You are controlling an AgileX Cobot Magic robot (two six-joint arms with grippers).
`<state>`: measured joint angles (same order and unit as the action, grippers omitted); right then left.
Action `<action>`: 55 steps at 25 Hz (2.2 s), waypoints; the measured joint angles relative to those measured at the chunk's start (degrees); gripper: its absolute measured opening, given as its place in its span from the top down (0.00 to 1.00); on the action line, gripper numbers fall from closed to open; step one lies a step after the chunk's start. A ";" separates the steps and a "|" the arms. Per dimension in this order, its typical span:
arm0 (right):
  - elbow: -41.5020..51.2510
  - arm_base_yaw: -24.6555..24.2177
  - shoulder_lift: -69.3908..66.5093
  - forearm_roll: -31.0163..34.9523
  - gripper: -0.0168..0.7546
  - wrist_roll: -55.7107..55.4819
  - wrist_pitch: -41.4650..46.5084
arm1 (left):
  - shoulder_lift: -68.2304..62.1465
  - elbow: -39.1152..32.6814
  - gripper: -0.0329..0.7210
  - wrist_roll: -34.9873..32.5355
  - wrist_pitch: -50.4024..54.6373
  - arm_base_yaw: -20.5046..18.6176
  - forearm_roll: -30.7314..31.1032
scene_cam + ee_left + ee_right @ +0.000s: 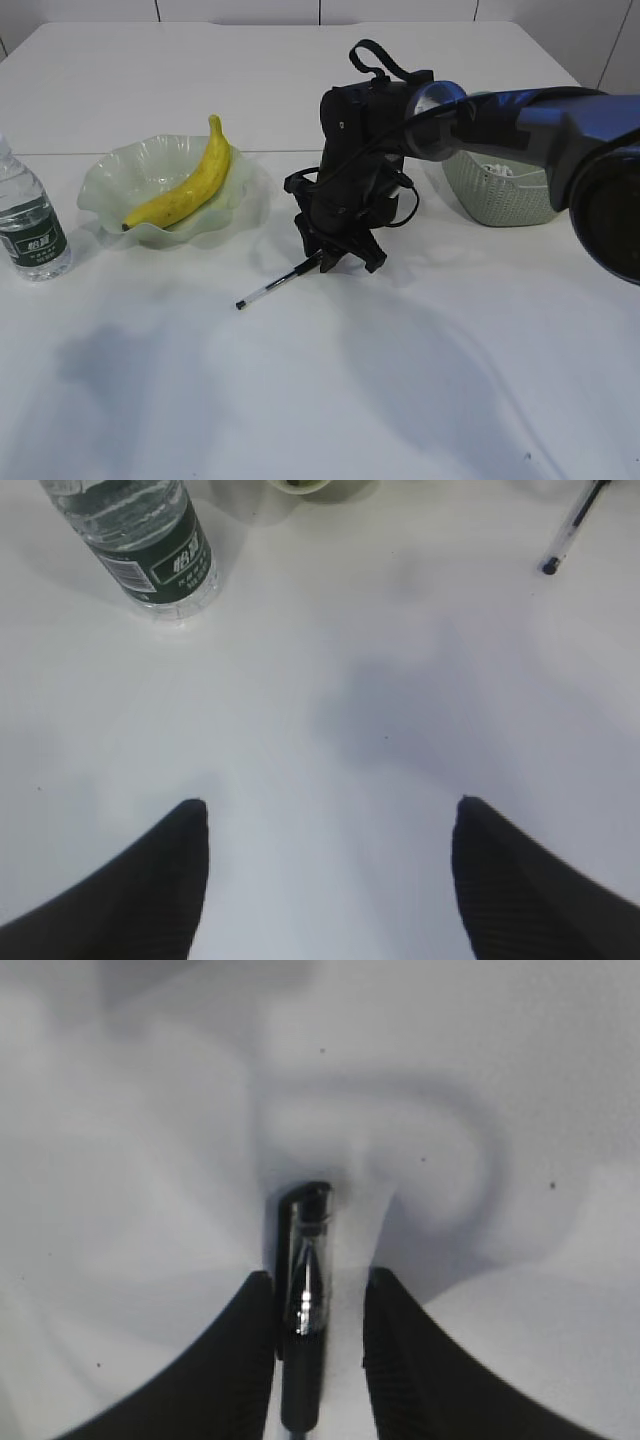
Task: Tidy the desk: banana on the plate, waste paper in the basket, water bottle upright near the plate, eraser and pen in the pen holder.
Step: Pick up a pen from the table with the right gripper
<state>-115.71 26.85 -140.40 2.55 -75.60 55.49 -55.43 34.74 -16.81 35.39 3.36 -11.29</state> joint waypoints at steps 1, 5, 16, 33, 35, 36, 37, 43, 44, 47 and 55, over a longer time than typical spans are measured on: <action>0.00 0.00 0.00 0.00 0.67 0.00 0.00 | 0.00 0.00 0.24 0.00 0.00 0.00 0.00; 0.00 0.00 0.00 0.00 0.67 0.00 0.00 | 0.00 0.00 0.24 0.00 0.00 0.00 0.00; 0.00 0.00 0.00 -0.12 0.67 0.00 -0.46 | 0.00 0.00 0.24 0.00 0.00 0.00 0.00; 0.00 0.00 0.00 -0.02 0.68 0.00 -0.59 | 0.00 0.00 0.24 0.00 0.00 0.00 0.00; 0.00 0.00 0.00 0.18 0.73 0.00 -0.59 | 0.00 0.00 0.24 0.00 0.00 0.00 0.00; 0.00 0.00 0.00 0.67 0.75 0.00 -0.59 | 0.00 0.00 0.24 0.00 0.00 0.00 0.00; 0.00 0.00 0.00 1.29 0.76 0.00 -0.59 | 0.00 0.00 0.24 0.00 0.00 0.00 0.00; -0.11 0.00 -0.61 6.37 0.78 0.00 -1.42 | 0.00 0.00 0.24 0.00 0.00 0.00 0.00; -0.11 0.00 -0.61 6.62 0.78 0.00 -1.42 | 0.00 0.00 0.24 0.00 0.00 0.00 0.00; -0.11 0.00 -0.61 6.82 0.78 0.81 -1.42 | 0.00 0.00 0.24 0.00 0.00 0.00 0.00; -0.11 0.00 -0.61 6.76 0.78 3.06 -1.09 | 0.00 0.00 0.24 0.00 0.00 0.00 0.00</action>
<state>-115.82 26.85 -141.01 9.31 -72.54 54.40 -55.43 34.74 -16.81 35.39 3.36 -11.29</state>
